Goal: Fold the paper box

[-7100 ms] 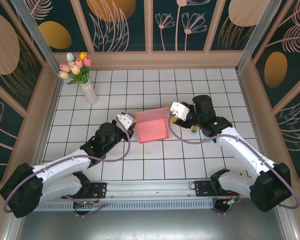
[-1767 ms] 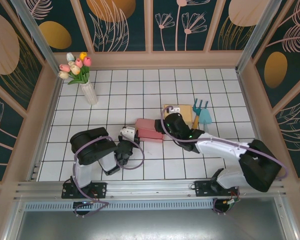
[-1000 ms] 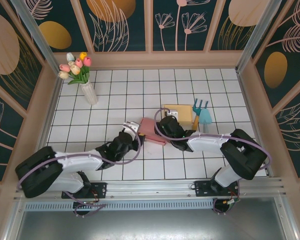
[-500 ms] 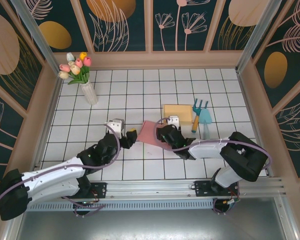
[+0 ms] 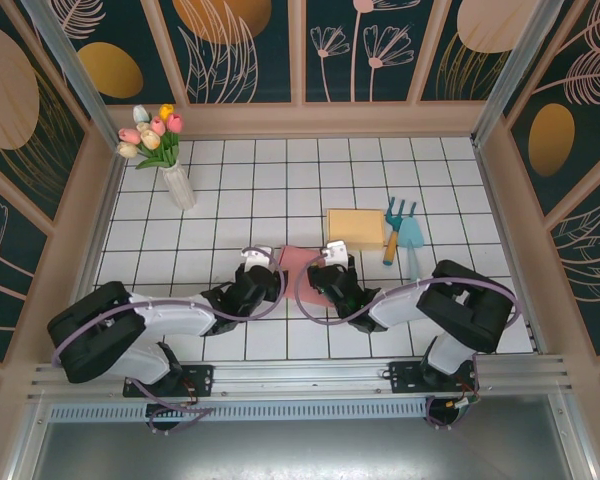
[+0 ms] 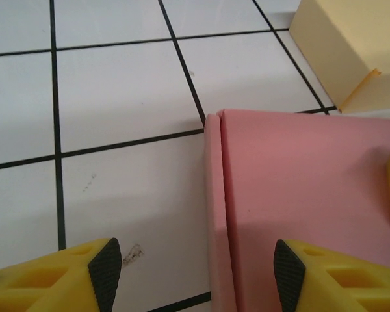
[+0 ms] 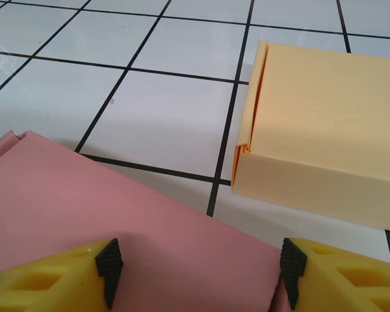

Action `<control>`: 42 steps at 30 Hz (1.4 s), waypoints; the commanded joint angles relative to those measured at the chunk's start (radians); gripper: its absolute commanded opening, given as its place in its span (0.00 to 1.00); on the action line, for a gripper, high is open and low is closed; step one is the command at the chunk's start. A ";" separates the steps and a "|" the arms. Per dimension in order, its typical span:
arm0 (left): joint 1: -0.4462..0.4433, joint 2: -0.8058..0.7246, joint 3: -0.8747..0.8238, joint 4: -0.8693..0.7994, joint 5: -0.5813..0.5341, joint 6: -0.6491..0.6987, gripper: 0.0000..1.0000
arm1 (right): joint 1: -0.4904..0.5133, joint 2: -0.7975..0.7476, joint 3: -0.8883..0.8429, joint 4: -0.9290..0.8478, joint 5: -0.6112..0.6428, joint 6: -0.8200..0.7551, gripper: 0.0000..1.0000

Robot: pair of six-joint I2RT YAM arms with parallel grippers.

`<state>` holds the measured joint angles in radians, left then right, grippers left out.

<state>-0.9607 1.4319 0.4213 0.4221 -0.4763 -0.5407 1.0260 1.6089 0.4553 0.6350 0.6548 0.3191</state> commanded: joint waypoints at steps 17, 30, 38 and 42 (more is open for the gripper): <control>0.002 0.044 -0.042 0.078 -0.039 -0.048 0.62 | 0.001 -0.445 -0.017 -0.454 -0.173 0.314 0.66; 0.003 0.010 -0.013 0.042 0.022 -0.091 0.65 | -0.125 -0.296 -0.071 -0.306 -0.380 0.321 0.67; 0.003 -0.113 0.079 -0.201 0.067 -0.361 0.94 | -0.127 -0.222 -0.093 -0.258 -0.415 0.318 0.65; 0.003 -0.139 0.145 -0.388 0.091 -0.525 0.99 | -0.127 -0.213 -0.098 -0.260 -0.410 0.309 0.65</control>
<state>-0.9607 1.3087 0.5159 0.2211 -0.4198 -0.9039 0.9035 1.3758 0.3836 0.3836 0.2634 0.6323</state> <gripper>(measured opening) 0.984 0.646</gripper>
